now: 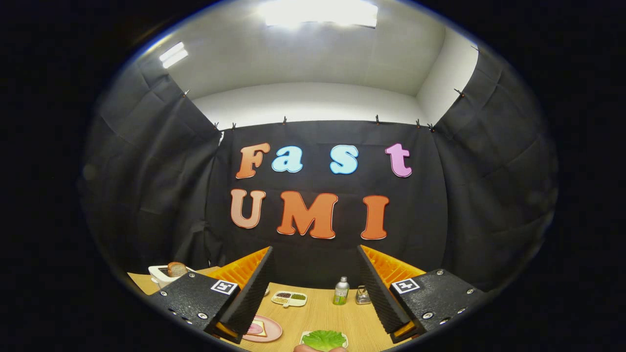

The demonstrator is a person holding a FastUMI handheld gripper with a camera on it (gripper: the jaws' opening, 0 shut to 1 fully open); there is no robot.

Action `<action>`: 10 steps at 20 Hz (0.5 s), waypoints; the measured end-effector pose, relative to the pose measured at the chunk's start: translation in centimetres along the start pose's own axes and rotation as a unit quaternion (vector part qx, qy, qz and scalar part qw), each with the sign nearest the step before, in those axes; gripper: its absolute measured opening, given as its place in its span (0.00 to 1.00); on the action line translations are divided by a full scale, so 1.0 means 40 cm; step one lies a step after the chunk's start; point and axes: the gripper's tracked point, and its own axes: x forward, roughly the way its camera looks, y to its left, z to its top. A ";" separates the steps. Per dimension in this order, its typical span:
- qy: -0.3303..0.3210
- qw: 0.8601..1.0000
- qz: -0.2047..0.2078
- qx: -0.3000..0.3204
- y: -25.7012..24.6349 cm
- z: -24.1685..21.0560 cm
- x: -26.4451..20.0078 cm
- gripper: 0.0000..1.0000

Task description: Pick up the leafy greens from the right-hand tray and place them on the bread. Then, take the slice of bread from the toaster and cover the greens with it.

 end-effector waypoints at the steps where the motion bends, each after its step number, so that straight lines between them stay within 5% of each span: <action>1: 0.004 1.000 -0.001 0.002 -0.004 -0.008 0.003 0.99; 10: 0.051 0.999 -0.007 -0.007 -0.010 -0.114 0.029 0.99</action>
